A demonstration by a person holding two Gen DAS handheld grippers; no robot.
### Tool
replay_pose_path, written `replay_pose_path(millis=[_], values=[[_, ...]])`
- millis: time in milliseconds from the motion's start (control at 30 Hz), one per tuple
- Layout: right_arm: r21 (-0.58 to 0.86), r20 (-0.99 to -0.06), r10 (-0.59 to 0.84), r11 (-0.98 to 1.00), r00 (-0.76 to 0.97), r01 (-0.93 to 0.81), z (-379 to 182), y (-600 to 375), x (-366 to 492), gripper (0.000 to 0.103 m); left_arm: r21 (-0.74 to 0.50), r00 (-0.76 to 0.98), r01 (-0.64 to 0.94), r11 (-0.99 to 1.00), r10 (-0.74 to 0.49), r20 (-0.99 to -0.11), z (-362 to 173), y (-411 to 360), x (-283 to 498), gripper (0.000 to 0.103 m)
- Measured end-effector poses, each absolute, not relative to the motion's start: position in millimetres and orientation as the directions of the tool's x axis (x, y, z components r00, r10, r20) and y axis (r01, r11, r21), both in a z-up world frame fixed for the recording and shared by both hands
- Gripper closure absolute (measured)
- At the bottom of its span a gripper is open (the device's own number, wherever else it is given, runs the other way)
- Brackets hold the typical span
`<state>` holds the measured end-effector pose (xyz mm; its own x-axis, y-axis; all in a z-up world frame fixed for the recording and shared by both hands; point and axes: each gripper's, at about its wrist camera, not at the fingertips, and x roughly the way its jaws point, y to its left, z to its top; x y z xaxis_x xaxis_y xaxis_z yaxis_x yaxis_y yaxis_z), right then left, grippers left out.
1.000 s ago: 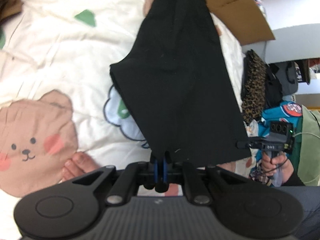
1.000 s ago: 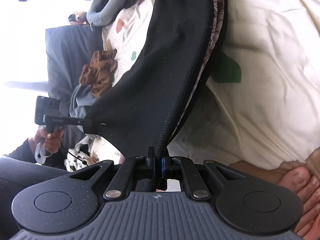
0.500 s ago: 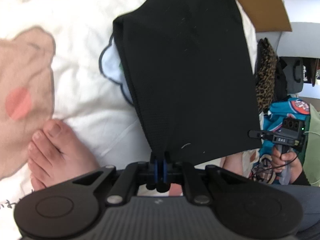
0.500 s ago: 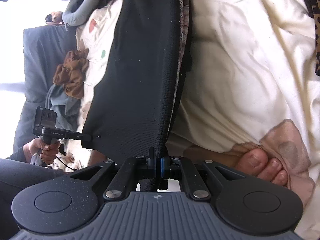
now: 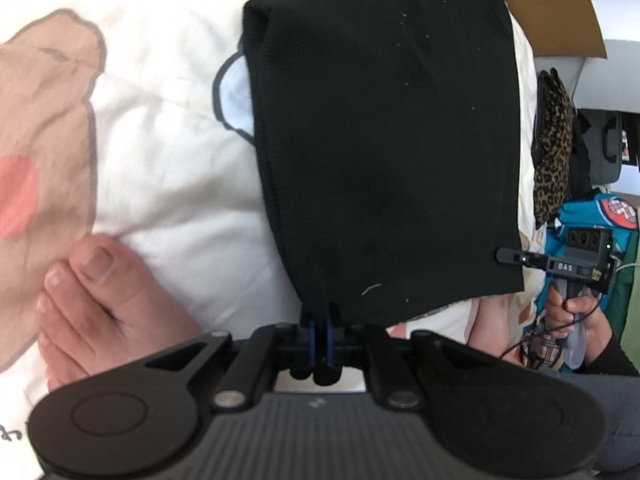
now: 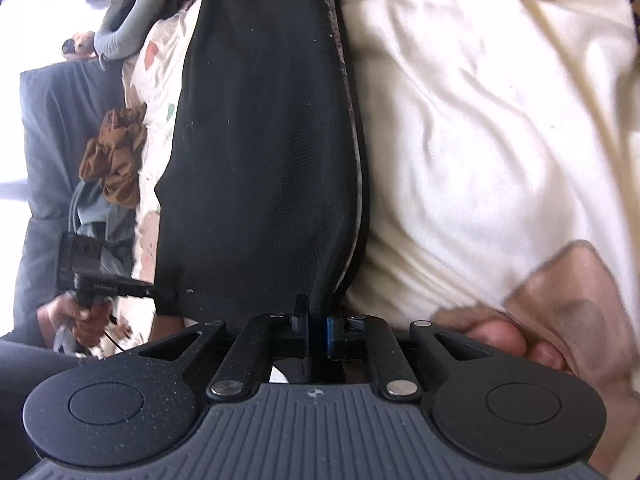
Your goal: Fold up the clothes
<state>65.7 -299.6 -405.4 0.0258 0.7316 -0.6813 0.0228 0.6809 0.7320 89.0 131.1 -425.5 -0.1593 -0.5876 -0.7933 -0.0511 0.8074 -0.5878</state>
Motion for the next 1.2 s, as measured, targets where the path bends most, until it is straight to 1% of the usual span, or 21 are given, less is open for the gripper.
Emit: replay_pose_path(millis=[200, 267, 467, 767, 1033, 1200], values=[[0.741, -0.672, 0.741, 0.672, 0.006, 0.019, -412.0, -292.3, 70.0, 0.096, -0.603, -0.153, -0.077, 0.794, -0.607, -0.78, -424.5, 134.1, 88.8, 0.098], [0.743, -0.669, 0.743, 0.669, -0.002, 0.013, -411.4, -290.1, 69.3, 0.099, -0.607, -0.155, -0.077, 0.791, -0.611, -0.776, -422.5, 135.0, 88.9, 0.098], [0.75, -0.662, 0.75, 0.661, -0.024, -0.026, -401.3, -291.9, 63.9, 0.101, -0.631, -0.159, -0.088, 0.77, -0.637, -0.755, -408.0, 138.7, 85.5, 0.098], [0.773, -0.634, 0.769, 0.63, -0.081, -0.068, -379.8, -287.6, 46.8, 0.102, -0.638, -0.191, -0.104, 0.763, -0.645, -0.74, -384.6, 145.7, 78.1, 0.098], [0.784, -0.621, 0.775, 0.617, -0.117, -0.069, -363.0, -291.1, 23.4, 0.102, -0.64, -0.211, -0.133, 0.757, -0.653, -0.727, -370.7, 149.6, 49.3, 0.098], [0.803, -0.596, 0.795, 0.594, -0.108, -0.06, -348.2, -295.9, 16.4, 0.101, -0.647, -0.168, -0.137, 0.75, -0.662, -0.731, -355.7, 156.9, 57.2, 0.098]])
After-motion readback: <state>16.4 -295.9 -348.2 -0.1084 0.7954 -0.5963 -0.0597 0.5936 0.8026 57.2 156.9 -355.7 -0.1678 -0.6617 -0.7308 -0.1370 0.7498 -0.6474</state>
